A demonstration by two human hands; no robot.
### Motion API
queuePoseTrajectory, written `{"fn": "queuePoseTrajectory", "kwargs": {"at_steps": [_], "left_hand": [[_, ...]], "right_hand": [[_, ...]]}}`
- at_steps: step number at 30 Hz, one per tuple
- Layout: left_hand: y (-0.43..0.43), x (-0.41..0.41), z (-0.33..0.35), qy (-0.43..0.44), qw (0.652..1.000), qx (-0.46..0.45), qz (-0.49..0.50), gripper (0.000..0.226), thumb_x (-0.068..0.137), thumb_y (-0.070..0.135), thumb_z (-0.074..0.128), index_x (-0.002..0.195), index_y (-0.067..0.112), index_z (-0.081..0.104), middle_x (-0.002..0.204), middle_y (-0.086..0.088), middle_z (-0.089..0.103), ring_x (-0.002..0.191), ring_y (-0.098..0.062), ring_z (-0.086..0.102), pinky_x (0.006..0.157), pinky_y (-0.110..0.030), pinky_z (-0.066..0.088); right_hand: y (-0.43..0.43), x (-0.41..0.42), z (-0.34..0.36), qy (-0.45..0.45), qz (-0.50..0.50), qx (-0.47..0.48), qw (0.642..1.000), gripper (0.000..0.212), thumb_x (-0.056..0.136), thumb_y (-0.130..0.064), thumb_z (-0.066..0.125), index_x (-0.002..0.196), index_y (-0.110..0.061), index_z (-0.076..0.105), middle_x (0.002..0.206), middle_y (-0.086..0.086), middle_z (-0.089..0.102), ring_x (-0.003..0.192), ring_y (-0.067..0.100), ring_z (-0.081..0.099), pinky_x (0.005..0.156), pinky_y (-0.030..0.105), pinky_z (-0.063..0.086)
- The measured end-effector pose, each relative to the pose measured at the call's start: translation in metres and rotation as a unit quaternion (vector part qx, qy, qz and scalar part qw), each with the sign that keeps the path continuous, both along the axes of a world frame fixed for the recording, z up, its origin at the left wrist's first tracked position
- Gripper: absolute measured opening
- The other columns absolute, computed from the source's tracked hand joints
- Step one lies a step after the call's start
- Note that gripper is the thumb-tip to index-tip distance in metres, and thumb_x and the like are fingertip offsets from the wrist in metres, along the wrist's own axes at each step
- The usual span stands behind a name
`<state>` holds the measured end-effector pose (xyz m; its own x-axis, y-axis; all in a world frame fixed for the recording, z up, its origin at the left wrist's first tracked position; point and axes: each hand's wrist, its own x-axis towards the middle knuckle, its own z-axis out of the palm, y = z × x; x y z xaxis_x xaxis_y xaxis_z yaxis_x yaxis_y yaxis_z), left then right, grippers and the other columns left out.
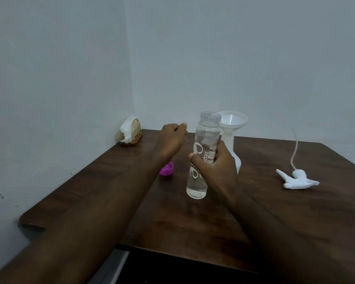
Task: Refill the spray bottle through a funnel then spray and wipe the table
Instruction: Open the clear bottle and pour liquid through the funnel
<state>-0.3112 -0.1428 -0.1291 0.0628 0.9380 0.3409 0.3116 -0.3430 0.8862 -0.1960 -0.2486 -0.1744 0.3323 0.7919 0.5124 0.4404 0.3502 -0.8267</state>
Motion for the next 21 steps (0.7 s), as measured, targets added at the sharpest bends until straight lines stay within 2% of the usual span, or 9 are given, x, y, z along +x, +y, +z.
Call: {"fn": "queuePoseTrajectory", "kwargs": {"at_steps": [2,4,8,12,16,21], "left_hand": [[-0.005,0.013,0.016,-0.047,0.997,-0.062,-0.028,0.048,0.095,0.051,0.042,0.084,0.01,0.066,0.072,-0.004,0.064,0.052,-0.013,0.051,0.048,-0.024,0.039],[-0.007,0.022,0.026,-0.072,0.99,-0.1,-0.061,0.058,0.092,0.062,0.04,0.087,0.009,0.064,0.071,-0.004,0.062,0.049,-0.013,0.049,0.044,-0.021,0.036],[-0.01,0.036,0.032,-0.072,0.984,-0.129,-0.1,0.065,0.088,0.069,0.039,0.088,0.008,0.063,0.072,-0.005,0.06,0.05,-0.014,0.047,0.047,-0.023,0.035],[-0.012,0.048,0.026,-0.044,0.984,-0.134,-0.112,0.055,0.09,0.06,0.04,0.081,0.009,0.06,0.066,-0.004,0.058,0.049,-0.015,0.047,0.048,-0.025,0.036],[-0.011,0.055,0.025,-0.091,0.979,-0.137,-0.122,0.039,0.091,0.048,0.045,0.075,0.013,0.054,0.06,-0.001,0.054,0.046,-0.013,0.045,0.047,-0.024,0.035],[-0.008,0.056,0.03,-0.158,0.97,-0.129,-0.133,0.024,0.089,0.03,0.052,0.07,0.017,0.05,0.056,0.002,0.048,0.044,-0.012,0.039,0.045,-0.022,0.031]], "right_hand": [[-0.012,0.012,0.003,-0.017,-0.011,-0.011,1.0,0.035,0.077,-0.029,0.079,0.107,-0.023,0.061,0.089,-0.013,0.071,0.077,-0.008,0.066,0.062,0.005,0.046],[-0.024,0.025,0.005,-0.038,-0.02,-0.023,0.999,0.037,0.076,-0.034,0.079,0.107,-0.026,0.061,0.091,-0.014,0.071,0.078,-0.005,0.067,0.063,0.009,0.047],[-0.042,0.052,0.007,-0.072,-0.042,-0.051,0.995,0.044,0.076,-0.04,0.078,0.113,-0.026,0.061,0.097,-0.013,0.071,0.085,0.0,0.068,0.075,0.024,0.055],[-0.049,0.072,0.01,-0.077,-0.056,-0.055,0.994,0.049,0.067,-0.055,0.074,0.109,-0.032,0.062,0.096,-0.011,0.074,0.086,0.007,0.071,0.08,0.042,0.06],[-0.051,0.087,0.018,-0.074,-0.07,-0.051,0.994,0.043,0.066,-0.049,0.074,0.104,-0.031,0.064,0.092,-0.01,0.074,0.084,0.008,0.072,0.08,0.045,0.06],[-0.051,0.103,0.033,-0.107,-0.083,-0.067,0.988,0.031,0.071,-0.042,0.075,0.098,-0.031,0.064,0.086,-0.01,0.074,0.078,0.007,0.071,0.078,0.042,0.06]]}}
